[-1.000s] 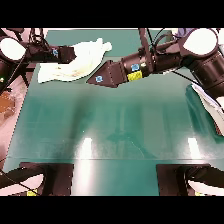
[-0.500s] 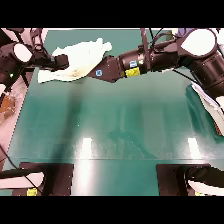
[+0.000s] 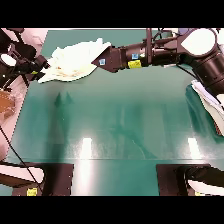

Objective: Fold the shirts.

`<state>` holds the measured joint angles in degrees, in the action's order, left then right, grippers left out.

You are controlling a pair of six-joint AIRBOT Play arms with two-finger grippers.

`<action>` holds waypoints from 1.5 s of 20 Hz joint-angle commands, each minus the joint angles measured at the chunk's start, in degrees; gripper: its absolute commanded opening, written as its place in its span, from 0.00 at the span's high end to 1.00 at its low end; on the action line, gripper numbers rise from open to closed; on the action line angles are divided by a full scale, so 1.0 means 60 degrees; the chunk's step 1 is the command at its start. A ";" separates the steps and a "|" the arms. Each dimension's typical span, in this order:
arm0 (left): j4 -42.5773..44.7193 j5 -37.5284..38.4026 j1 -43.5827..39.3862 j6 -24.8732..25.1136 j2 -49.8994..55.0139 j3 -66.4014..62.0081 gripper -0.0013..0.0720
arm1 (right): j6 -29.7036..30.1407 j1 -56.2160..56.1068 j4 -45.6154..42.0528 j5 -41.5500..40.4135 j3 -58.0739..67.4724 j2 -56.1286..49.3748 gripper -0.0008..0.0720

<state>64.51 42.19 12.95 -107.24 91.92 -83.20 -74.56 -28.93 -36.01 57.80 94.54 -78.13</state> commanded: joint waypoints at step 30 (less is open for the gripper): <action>-0.4517 0.3479 -0.6521 0.4248 0.0182 -0.0863 0.96 | -0.0510 0.2758 -0.0182 0.1151 0.1133 0.0331 0.38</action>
<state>33.21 56.95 -14.87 -83.13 96.79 -88.33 -77.36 -15.99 -37.04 62.26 101.06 -77.62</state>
